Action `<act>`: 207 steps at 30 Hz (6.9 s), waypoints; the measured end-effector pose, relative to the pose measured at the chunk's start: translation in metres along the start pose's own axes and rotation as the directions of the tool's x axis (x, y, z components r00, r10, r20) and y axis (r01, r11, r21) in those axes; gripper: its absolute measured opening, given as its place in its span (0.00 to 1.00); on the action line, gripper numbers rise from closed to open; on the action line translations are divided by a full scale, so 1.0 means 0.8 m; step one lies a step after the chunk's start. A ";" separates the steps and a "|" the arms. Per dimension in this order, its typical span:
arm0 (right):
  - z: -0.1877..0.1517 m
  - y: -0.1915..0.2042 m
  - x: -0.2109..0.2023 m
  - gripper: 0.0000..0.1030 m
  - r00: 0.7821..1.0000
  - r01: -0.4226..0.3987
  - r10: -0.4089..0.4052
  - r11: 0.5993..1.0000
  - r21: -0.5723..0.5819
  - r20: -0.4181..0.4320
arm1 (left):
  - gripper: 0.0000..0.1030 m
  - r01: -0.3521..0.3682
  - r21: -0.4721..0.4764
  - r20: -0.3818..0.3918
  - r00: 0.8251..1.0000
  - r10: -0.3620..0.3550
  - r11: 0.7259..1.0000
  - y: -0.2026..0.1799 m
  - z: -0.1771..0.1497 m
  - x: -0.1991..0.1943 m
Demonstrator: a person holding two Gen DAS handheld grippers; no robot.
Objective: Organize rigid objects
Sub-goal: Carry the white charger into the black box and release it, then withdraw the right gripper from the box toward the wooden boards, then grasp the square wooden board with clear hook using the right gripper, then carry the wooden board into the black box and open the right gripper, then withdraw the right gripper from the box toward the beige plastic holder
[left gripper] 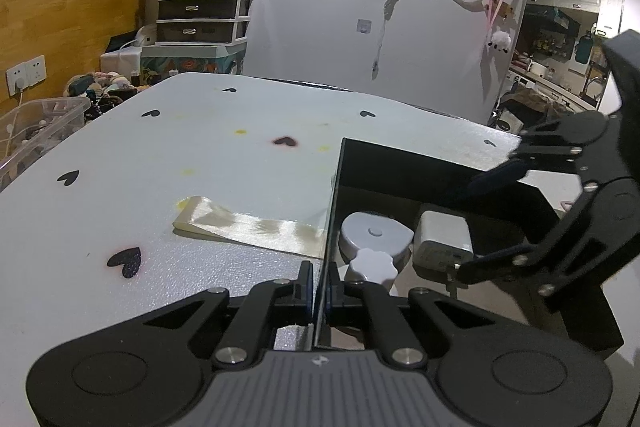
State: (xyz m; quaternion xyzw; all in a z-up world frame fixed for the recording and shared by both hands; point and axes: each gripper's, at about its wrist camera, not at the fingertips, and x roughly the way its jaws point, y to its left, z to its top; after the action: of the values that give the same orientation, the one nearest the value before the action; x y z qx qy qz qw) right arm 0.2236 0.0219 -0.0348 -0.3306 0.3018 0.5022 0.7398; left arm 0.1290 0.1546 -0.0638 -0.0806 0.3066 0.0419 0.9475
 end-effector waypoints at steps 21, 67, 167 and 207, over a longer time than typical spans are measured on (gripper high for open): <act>-0.048 -0.005 -0.109 1.00 0.967 0.078 -0.160 0.928 0.365 0.199 | 0.06 -0.028 -0.002 -0.009 1.000 0.028 1.000 -0.004 0.001 -0.002; -0.255 -0.070 -0.084 0.69 0.945 0.257 -0.326 0.780 0.570 0.020 | 0.06 -0.034 -0.006 -0.022 0.999 0.034 0.999 -0.005 0.002 -0.002; -0.014 0.015 -0.001 0.48 0.957 -0.189 0.215 0.972 0.141 -0.196 | 0.07 0.043 -0.004 -0.007 0.999 -0.043 0.999 0.010 -0.002 0.003; -0.144 0.011 -0.161 1.00 0.943 0.108 -0.280 0.771 0.627 0.182 | 0.06 0.007 -0.012 -0.023 1.000 -0.007 1.000 0.003 0.001 0.002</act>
State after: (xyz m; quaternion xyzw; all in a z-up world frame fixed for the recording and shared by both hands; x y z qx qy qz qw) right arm 0.1618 -0.1367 -0.0049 -0.0343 0.3094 0.3379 0.8882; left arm 0.1304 0.1573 -0.0644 -0.0879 0.3170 0.0396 0.9435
